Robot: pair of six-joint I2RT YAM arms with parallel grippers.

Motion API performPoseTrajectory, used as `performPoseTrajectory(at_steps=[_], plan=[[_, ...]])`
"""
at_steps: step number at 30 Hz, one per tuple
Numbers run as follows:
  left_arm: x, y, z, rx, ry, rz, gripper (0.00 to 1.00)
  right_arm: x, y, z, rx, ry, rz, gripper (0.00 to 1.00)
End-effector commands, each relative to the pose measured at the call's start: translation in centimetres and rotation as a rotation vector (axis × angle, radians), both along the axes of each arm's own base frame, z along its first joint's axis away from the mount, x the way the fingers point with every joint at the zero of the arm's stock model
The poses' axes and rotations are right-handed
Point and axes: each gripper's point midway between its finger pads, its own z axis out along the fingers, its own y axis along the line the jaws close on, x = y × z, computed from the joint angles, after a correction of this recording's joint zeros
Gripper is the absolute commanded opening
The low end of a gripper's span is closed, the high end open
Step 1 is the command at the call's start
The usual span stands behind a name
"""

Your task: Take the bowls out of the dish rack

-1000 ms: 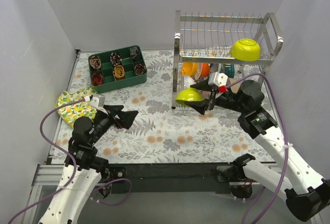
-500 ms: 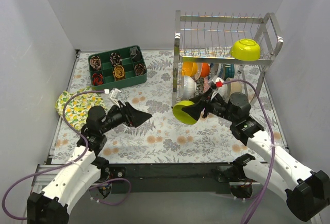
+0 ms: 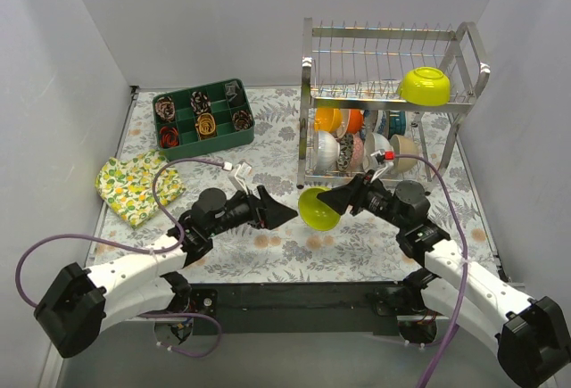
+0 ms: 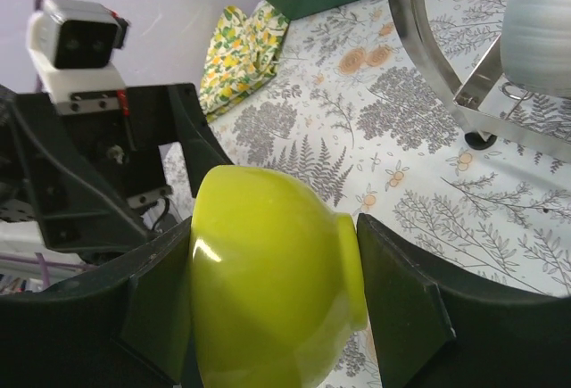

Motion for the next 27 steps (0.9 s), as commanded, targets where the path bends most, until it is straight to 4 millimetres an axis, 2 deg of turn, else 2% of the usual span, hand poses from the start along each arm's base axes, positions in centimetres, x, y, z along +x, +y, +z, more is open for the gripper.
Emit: performPoseTrajectory(at_steps=[1, 5, 10, 12, 15, 16, 19, 20, 23, 24, 25, 27], plan=[[2.1, -0.6, -0.8, 0.004, 0.017, 0.13, 0.87, -0.2, 0.0, 3.5, 0.146, -0.044, -0.019, 0.01], [2.6, -1.8, -1.1, -0.005, 0.042, 0.17, 0.77, -0.6, -0.1, 2.6, 0.171, -0.006, -0.02, 0.01], [1.8, -4.2, -0.9, -0.019, 0.06, 0.144, 0.72, -1.0, -0.3, 1.2, 0.174, 0.023, -0.022, 0.01], [1.7, -5.1, -1.6, 0.001, 0.07, 0.152, 0.68, -1.2, -0.3, 1.0, 0.189, 0.037, -0.019, 0.01], [1.3, -6.0, -2.5, 0.029, 0.084, 0.149, 0.58, -1.4, -0.4, 0.8, 0.209, 0.045, -0.02, 0.01], [1.4, -6.1, -2.7, 0.029, 0.091, 0.164, 0.5, -1.5, -0.4, 0.9, 0.212, 0.043, -0.021, 0.01], [1.2, -6.2, -3.5, 0.048, 0.104, 0.178, 0.35, -1.6, -0.6, 0.7, 0.218, 0.047, -0.031, 0.01], [1.0, -6.2, -3.7, 0.057, 0.106, 0.18, 0.22, -1.6, -0.7, 0.4, 0.217, 0.052, -0.036, 0.01], [1.2, -6.0, -3.8, 0.08, 0.097, 0.197, 0.05, -1.7, -1.0, 0.2, 0.223, 0.051, -0.05, 0.01], [1.3, -5.9, -3.6, 0.081, 0.092, 0.204, 0.0, -1.7, -1.1, 0.0, 0.223, 0.053, -0.051, 0.03], [1.3, -5.7, -3.4, 0.082, 0.088, 0.209, 0.0, -1.8, -1.1, 0.1, 0.225, 0.048, -0.051, 0.14], [1.6, -5.4, -3.4, 0.106, 0.083, 0.23, 0.0, -1.9, -1.1, 0.2, 0.227, 0.042, -0.047, 0.26]])
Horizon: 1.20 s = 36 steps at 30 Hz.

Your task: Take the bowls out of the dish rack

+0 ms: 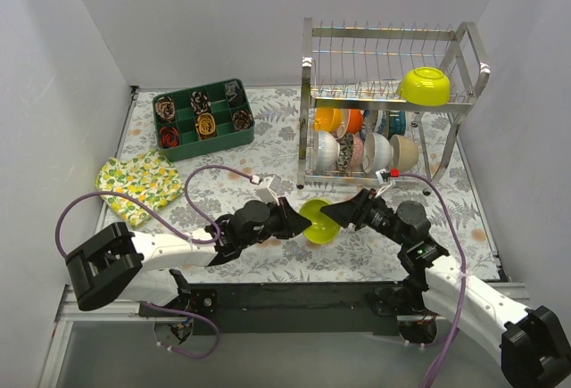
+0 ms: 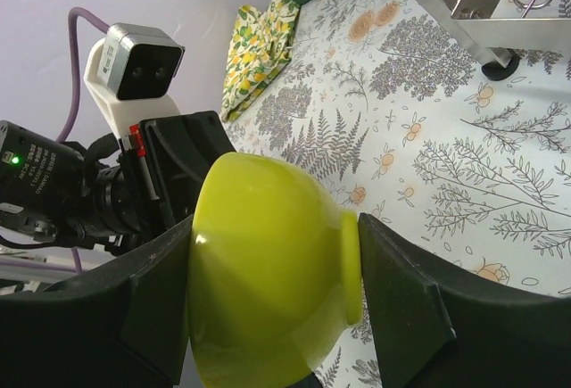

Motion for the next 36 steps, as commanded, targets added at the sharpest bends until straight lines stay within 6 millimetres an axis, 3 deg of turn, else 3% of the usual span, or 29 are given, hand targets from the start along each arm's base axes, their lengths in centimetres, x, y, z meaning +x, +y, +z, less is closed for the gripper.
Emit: performPoseTrajectory(at_steps=[1, 3, 4, 7, 10, 18, 22, 25, 27, 31, 36], plan=[[1.9, 0.6, 2.9, -0.027, -0.04, 0.101, 0.0, 0.1, -0.2, 3.3, 0.088, -0.099, -0.015, 0.4], [2.1, 1.3, 2.4, 0.017, -0.029, 0.127, 0.0, -0.1, -0.2, 3.7, 0.09, -0.12, -0.007, 0.53], [2.0, 1.9, 2.1, 0.048, -0.02, 0.139, 0.0, -0.2, -0.3, 3.7, 0.09, -0.128, -0.006, 0.66], [2.5, 3.5, 1.9, 0.117, -0.035, 0.193, 0.0, -0.6, -0.3, 4.3, 0.088, -0.166, 0.009, 0.84], [3.1, 5.9, 1.0, 0.232, -0.044, 0.265, 0.0, -1.0, -0.5, 4.6, 0.073, -0.187, 0.016, 0.96], [5.4, 13.0, 0.4, 0.427, -0.009, 0.411, 0.0, -0.6, -1.7, 4.3, -0.1, -0.247, -0.027, 0.99], [7.6, 17.7, -0.5, 0.479, 0.073, 0.507, 0.01, -0.5, -2.8, 3.4, -0.239, -0.232, -0.043, 0.99], [9.1, 19.9, -0.7, 0.51, 0.099, 0.575, 0.03, -0.5, -4.0, 3.1, -0.315, -0.18, -0.082, 0.99], [9.8, 20.5, -1.0, 0.519, 0.118, 0.574, 0.04, -0.7, -4.6, 3.0, -0.35, -0.174, -0.094, 0.99], [11.9, 22.9, -3.9, 0.552, 0.231, 0.608, 0.06, -0.7, -5.7, 3.1, -0.385, -0.188, -0.134, 0.98], [13.3, 23.7, -6.2, 0.549, 0.326, 0.588, 0.11, -0.8, -6.5, 3.3, -0.39, -0.202, -0.169, 0.99]])
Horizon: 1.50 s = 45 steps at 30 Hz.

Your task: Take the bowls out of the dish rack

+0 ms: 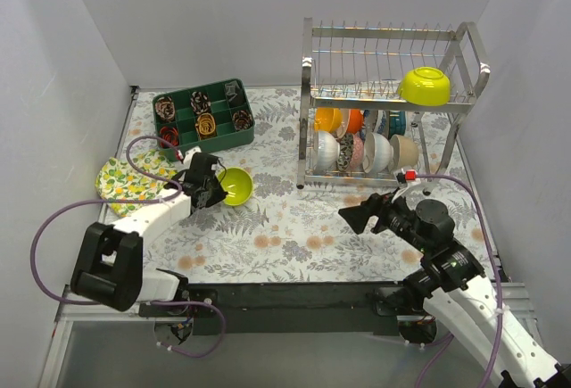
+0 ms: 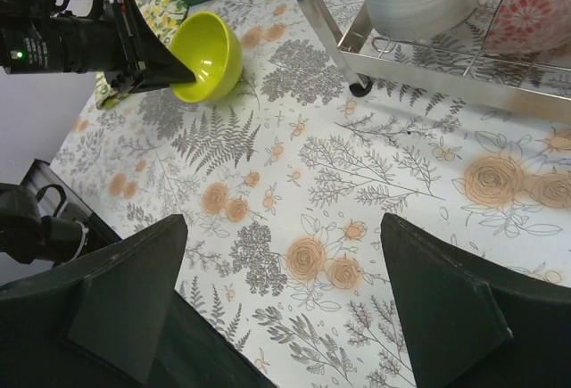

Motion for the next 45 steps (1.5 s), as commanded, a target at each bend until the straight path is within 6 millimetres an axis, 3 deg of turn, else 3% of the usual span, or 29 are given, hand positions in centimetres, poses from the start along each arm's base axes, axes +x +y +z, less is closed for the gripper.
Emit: performPoseTrajectory(at_steps=[1, 3, 7, 8, 11, 12, 17, 19, 20, 21, 23, 25, 27, 28, 30, 34, 35, 37, 38, 45], plan=[[2.2, -0.1, 0.3, -0.05, 0.01, -0.024, 0.18, 0.2, -1.3, 1.0, -0.032, -0.036, -0.055, 0.99], [2.4, 0.1, -0.3, -0.039, 0.033, -0.027, 0.24, 0.3, -1.6, 1.1, -0.034, -0.04, -0.07, 0.99], [2.8, 0.5, 0.3, -0.022, 0.036, -0.033, 0.49, 0.2, -2.2, 1.3, -0.067, -0.043, -0.088, 0.99], [2.9, 0.5, 0.8, -0.022, 0.027, -0.036, 0.66, 0.3, -2.5, 1.5, -0.08, -0.037, -0.103, 0.99], [3.0, 0.7, 2.7, -0.02, -0.009, -0.036, 0.96, 0.5, -2.9, 2.2, -0.105, -0.051, -0.112, 0.98], [3.0, 0.7, 3.3, -0.019, -0.024, -0.039, 0.98, 0.5, -2.8, 2.3, -0.11, -0.055, -0.107, 0.99], [2.2, 0.9, 7.3, -0.012, -0.122, -0.092, 0.98, 0.9, -3.7, 4.0, -0.113, -0.112, -0.154, 0.99], [1.6, 0.9, 8.6, -0.016, -0.173, -0.115, 0.98, 0.9, -4.1, 5.3, -0.127, -0.169, -0.162, 0.99], [1.1, 0.7, 10.4, -0.025, -0.234, -0.154, 0.98, 0.7, -4.2, 6.0, -0.137, -0.201, -0.151, 0.99], [0.8, 0.7, 11.1, -0.026, -0.271, -0.171, 0.98, 0.5, -4.4, 7.6, -0.141, -0.245, -0.14, 0.99], [-0.2, 0.6, 13.7, -0.037, -0.37, -0.207, 0.98, 0.5, -4.8, 8.1, -0.209, -0.254, -0.135, 0.98], [-1.2, 0.2, 14.3, -0.044, -0.413, -0.256, 0.98, 0.3, -5.5, 10.2, -0.25, -0.275, -0.143, 0.99], [-2.4, -0.4, 16.3, -0.077, -0.504, -0.31, 0.98, 1.0, -5.8, 11.1, -0.335, -0.297, -0.135, 0.99], [-2.9, -0.5, 15.9, -0.081, -0.515, -0.323, 0.98, 1.2, -5.9, 12.8, -0.35, -0.323, -0.133, 0.99], [-3.8, -1.0, 17.1, -0.104, -0.593, -0.366, 0.98, 1.6, -6.4, 13.7, -0.423, -0.347, -0.134, 0.99], [-4.9, -1.4, 16.9, -0.091, -0.65, -0.435, 0.98, 3.2, -7.6, 16.9, -0.544, -0.391, -0.18, 0.99], [-5.1, -1.4, 16.7, -0.077, -0.655, -0.453, 0.98, 3.3, -8.5, 19.1, -0.554, -0.425, -0.226, 0.99], [-5.4, -1.4, 17.0, -0.074, -0.673, -0.462, 0.98, 4.2, -9.1, 19.7, -0.647, -0.425, -0.234, 0.99], [-5.4, -1.4, 17.0, -0.074, -0.678, -0.464, 0.98, 4.3, -10.2, 21.8, -0.661, -0.452, -0.297, 0.99], [-6.0, -1.4, 17.7, -0.083, -0.722, -0.467, 0.98, 6.0, -11.9, 26.7, -0.913, -0.6, -0.308, 0.95]])
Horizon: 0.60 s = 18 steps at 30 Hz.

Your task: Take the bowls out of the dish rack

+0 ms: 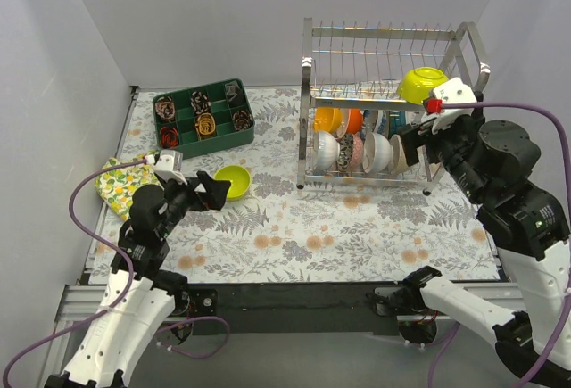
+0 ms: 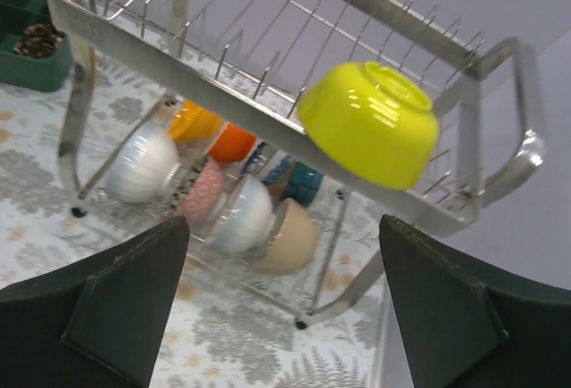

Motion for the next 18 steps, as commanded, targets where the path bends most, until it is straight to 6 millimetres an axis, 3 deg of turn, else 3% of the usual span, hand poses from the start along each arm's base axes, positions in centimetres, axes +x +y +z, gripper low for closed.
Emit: performPoseTrajectory(at_steps=[1, 5, 10, 14, 18], plan=[[-0.4, -0.2, 0.8, 0.002, -0.053, -0.025, 0.98, 1.1, -2.0, 3.0, -0.259, -0.095, -0.039, 0.95], [-1.0, -0.3, 1.6, -0.002, -0.094, -0.026, 0.98, 3.0, -1.8, 4.3, -0.443, -0.144, -0.023, 0.95], [-1.6, -0.4, 2.4, -0.006, -0.13, -0.035, 0.98, 6.2, -0.6, 3.7, -0.606, -0.134, -0.003, 0.96], [-2.1, -0.5, 2.8, -0.014, -0.149, -0.044, 0.98, 6.8, 1.5, 3.3, -0.625, -0.14, 0.105, 0.95], [-2.4, -0.7, 3.0, -0.017, -0.161, -0.056, 0.98, 7.6, 1.6, 2.8, -0.687, -0.134, 0.119, 0.96]])
